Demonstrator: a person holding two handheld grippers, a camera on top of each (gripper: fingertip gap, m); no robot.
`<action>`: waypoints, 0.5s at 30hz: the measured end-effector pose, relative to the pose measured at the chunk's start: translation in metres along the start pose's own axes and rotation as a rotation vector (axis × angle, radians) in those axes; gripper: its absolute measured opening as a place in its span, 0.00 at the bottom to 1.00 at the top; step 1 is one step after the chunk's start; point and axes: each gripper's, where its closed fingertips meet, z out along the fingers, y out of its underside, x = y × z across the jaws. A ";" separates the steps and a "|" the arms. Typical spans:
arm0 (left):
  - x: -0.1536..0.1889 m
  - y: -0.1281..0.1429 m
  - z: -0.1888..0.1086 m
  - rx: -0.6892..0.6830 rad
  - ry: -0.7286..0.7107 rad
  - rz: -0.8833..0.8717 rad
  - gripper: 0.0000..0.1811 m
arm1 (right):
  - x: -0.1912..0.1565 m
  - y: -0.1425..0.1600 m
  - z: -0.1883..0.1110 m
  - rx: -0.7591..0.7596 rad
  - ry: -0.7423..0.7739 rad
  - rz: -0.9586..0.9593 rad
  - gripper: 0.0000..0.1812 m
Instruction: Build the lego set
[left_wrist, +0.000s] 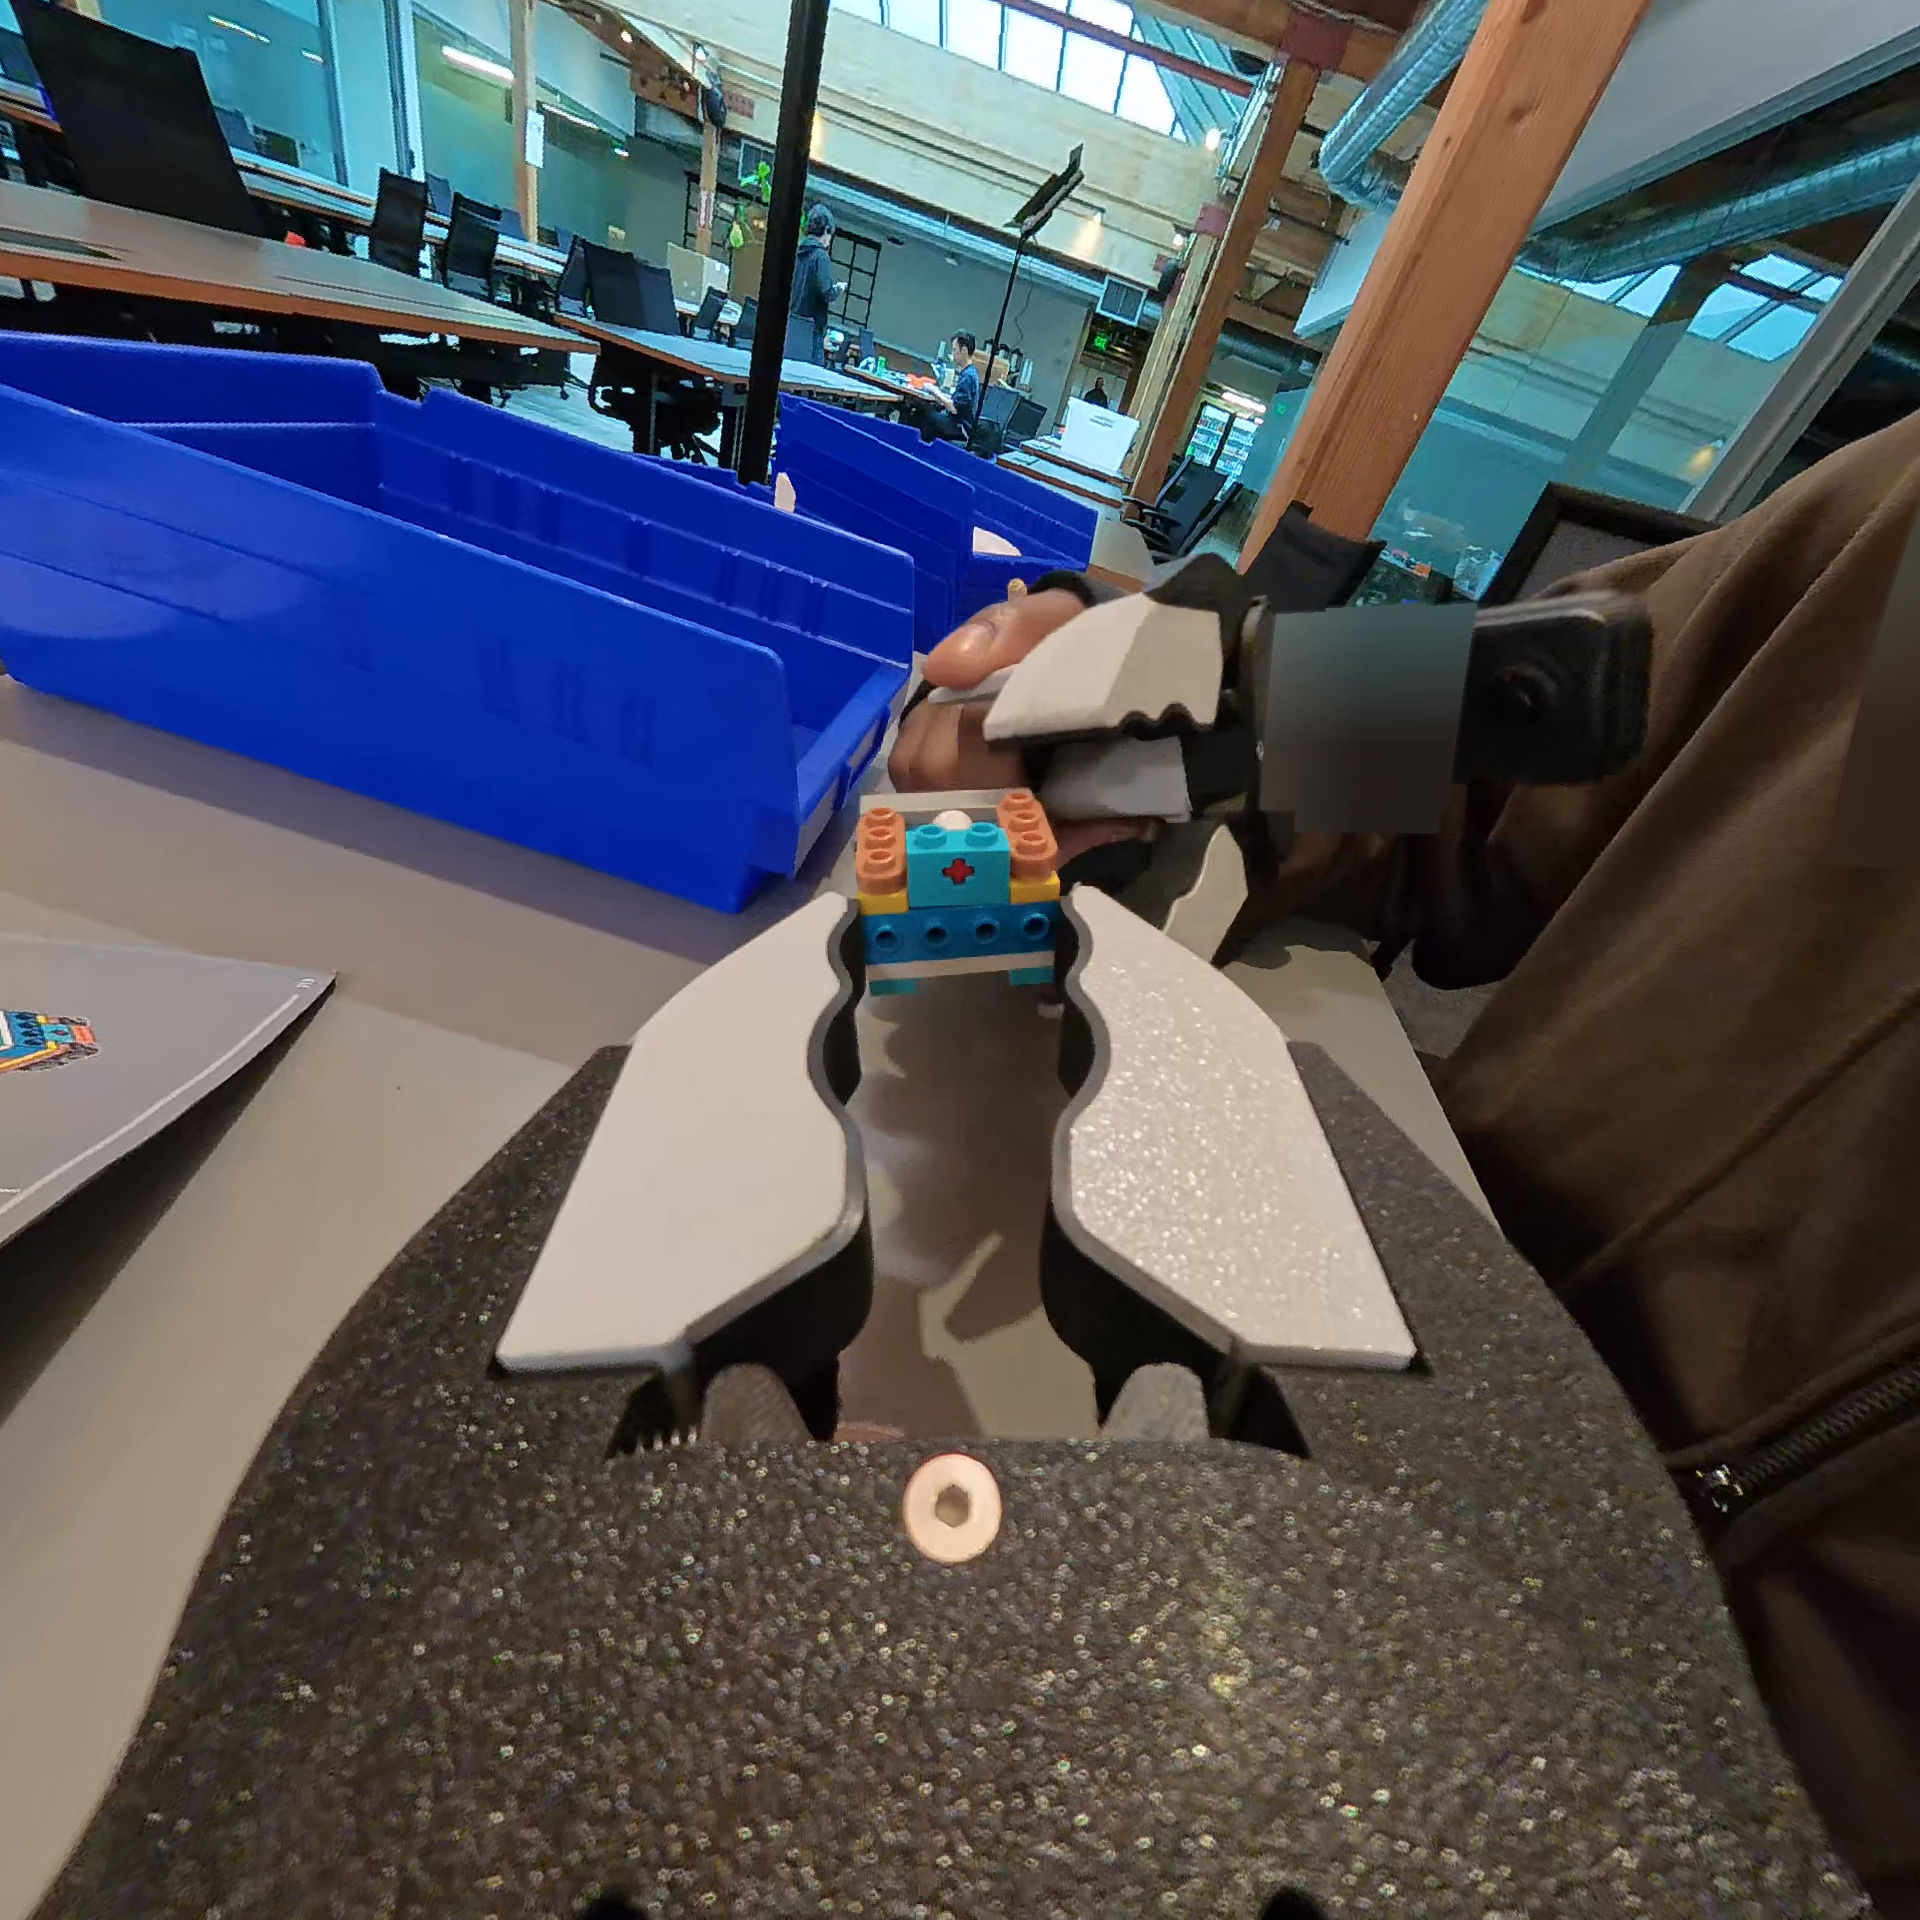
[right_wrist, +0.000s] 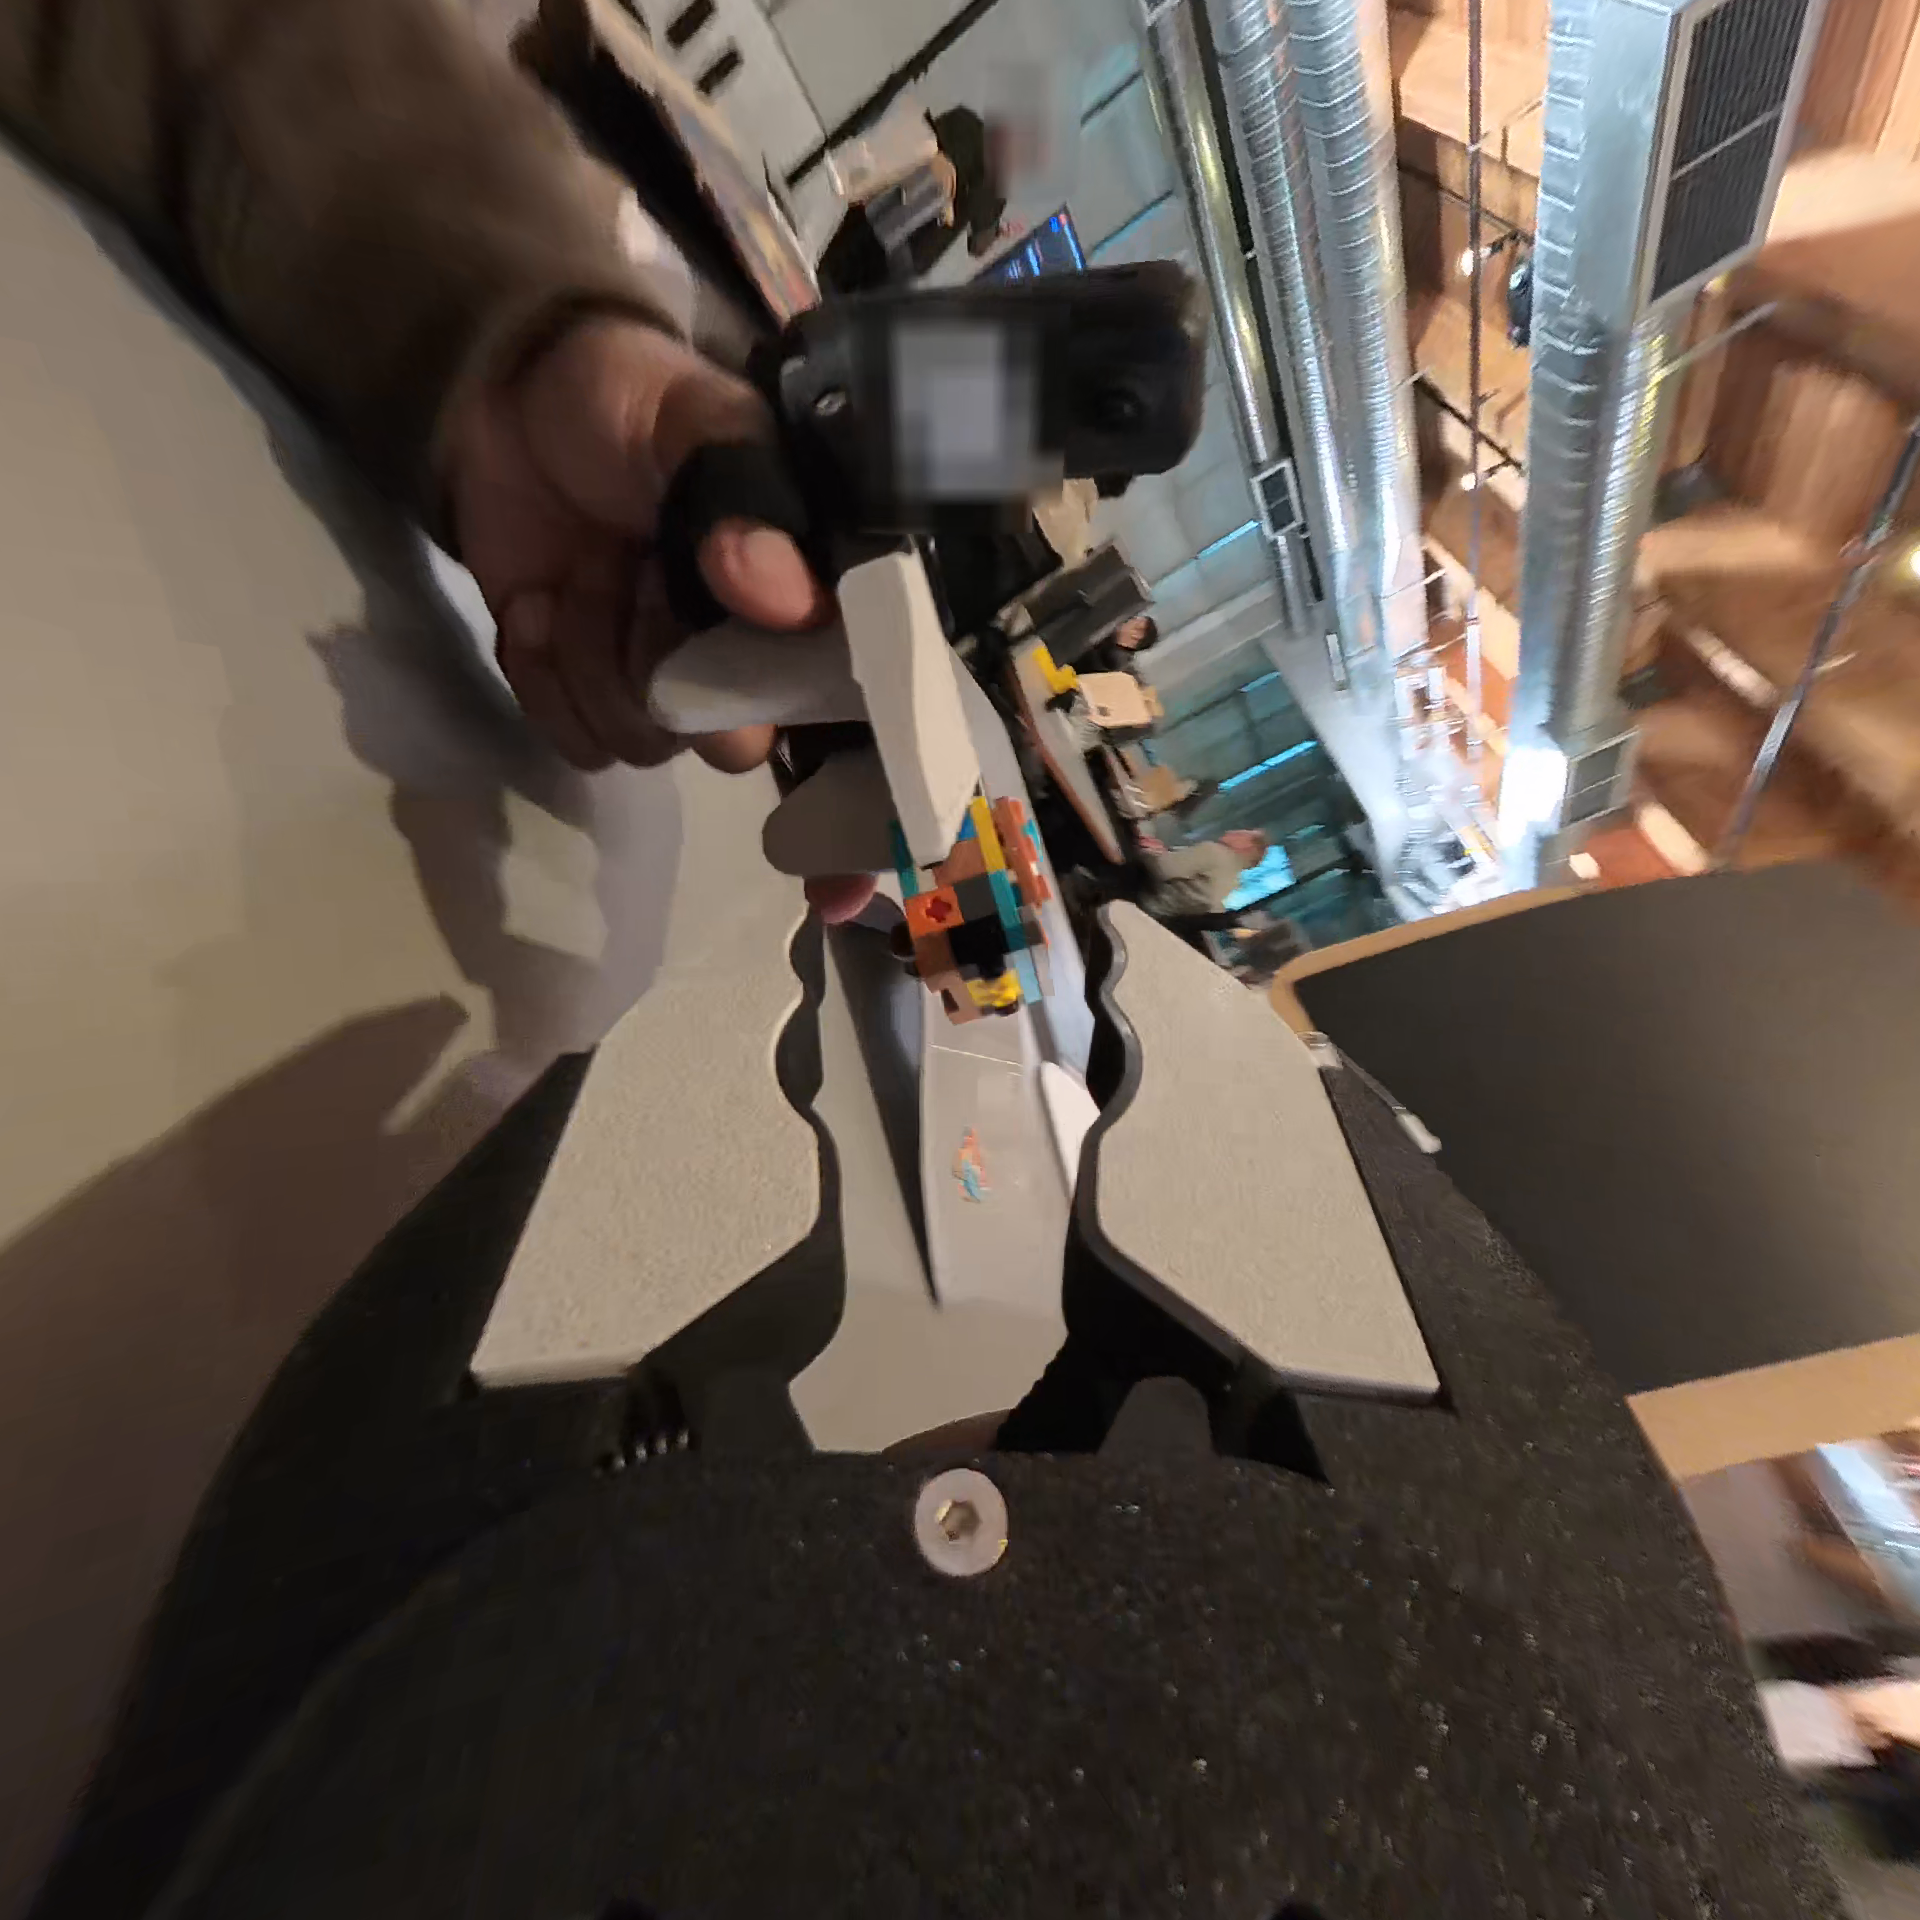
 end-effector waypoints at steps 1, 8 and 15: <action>0.001 0.001 0.000 -0.003 0.003 0.000 0.19 | -0.001 0.001 0.002 -0.012 0.012 -0.032 0.27; 0.004 0.007 0.004 -0.038 0.017 0.003 0.19 | -0.004 0.003 0.006 -0.055 0.050 -0.177 0.24; 0.003 0.010 0.005 -0.061 0.013 0.008 0.19 | -0.008 0.005 0.006 -0.077 0.048 -0.253 0.18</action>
